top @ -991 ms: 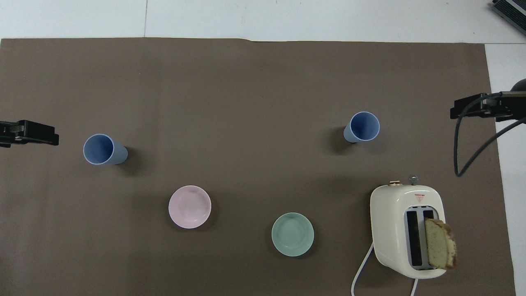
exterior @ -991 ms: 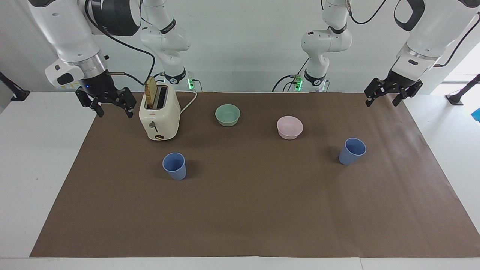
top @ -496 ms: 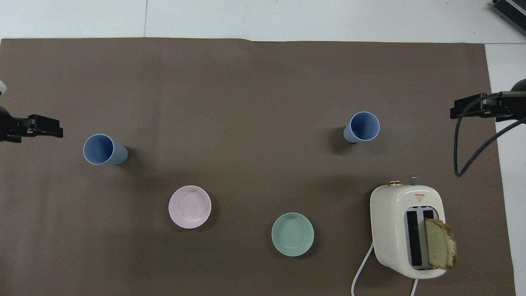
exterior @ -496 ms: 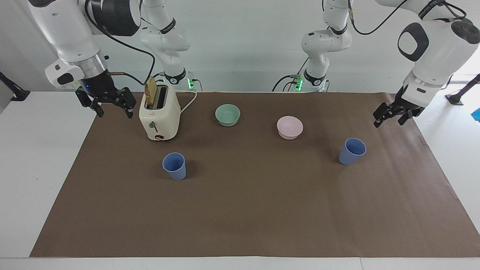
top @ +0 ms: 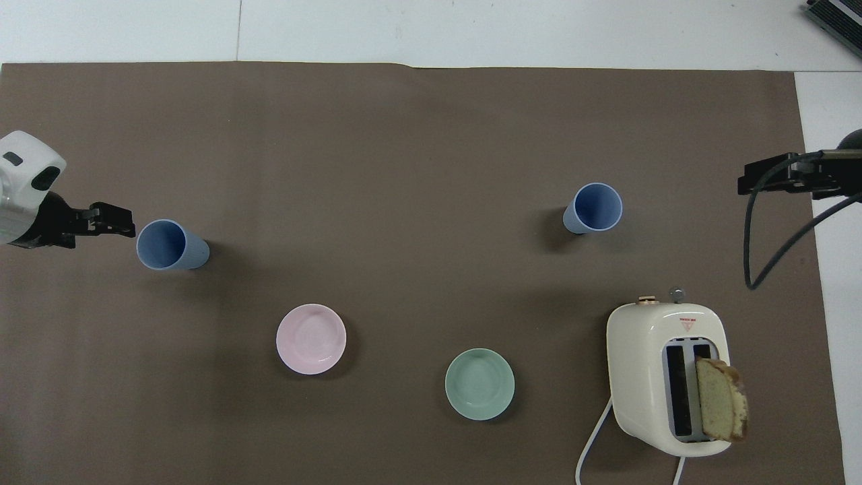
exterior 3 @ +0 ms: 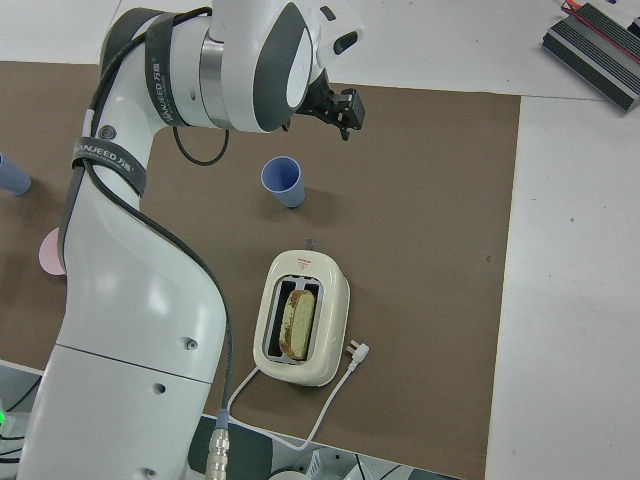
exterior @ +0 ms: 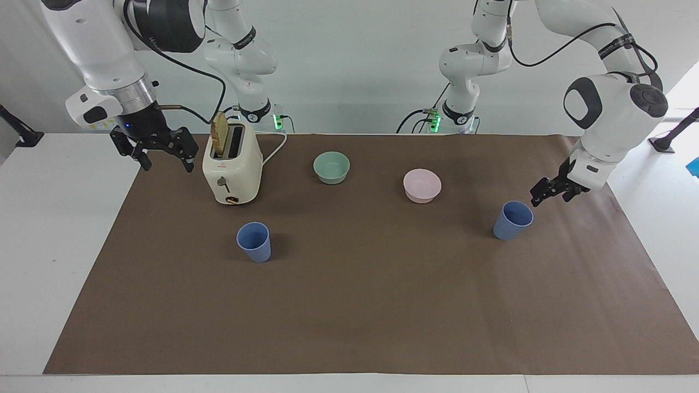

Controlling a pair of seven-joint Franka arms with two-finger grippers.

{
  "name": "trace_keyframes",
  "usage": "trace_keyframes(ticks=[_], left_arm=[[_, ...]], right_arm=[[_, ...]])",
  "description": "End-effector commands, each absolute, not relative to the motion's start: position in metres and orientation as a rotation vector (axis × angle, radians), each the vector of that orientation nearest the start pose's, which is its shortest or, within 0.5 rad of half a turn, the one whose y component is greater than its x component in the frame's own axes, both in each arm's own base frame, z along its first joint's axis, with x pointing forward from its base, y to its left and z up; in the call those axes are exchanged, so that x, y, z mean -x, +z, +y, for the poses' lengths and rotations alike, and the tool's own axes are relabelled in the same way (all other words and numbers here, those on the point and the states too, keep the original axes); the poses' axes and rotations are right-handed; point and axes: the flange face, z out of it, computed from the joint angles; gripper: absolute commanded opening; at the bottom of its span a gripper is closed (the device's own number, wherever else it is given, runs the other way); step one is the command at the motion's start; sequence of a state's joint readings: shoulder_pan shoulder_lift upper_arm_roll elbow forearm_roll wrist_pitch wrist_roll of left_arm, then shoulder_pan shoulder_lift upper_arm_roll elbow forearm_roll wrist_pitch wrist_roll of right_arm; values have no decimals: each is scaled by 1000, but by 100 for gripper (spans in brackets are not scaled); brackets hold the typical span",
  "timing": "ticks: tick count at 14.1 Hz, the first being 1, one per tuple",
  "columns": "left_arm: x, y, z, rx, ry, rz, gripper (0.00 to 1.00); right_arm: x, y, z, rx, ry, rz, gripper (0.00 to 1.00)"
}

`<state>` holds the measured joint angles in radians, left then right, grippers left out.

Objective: Stack blue cups with both arms
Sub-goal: 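Reach the left gripper to the blue cup nearest it and grasp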

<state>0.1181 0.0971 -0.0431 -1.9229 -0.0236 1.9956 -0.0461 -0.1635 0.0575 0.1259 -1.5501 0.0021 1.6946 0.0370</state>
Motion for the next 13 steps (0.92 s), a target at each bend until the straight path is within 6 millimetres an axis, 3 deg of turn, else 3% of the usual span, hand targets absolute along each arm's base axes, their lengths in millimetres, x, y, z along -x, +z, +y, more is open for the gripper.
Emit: trace_keyframes(ticks=[1,7,9,12,13], left_arm=[[-579,407,41,3151,29,-252,100],[-564,384,35,3172,98,-280,99],[-564,385,34,3176,96,-282,72],[-564,385,34,3176,96,-279,23],[-565,384,33,3176,96,-277,1]], right_arm=[[-579,617,-25,3118,-152,110,100],[-578,617,-25,3118,-149,110,100],[-578,617,-25,3118,-149,110,100],[-578,617,-25,3118,-149,110,100],[-578,617,-25,3118,-149,110,100]])
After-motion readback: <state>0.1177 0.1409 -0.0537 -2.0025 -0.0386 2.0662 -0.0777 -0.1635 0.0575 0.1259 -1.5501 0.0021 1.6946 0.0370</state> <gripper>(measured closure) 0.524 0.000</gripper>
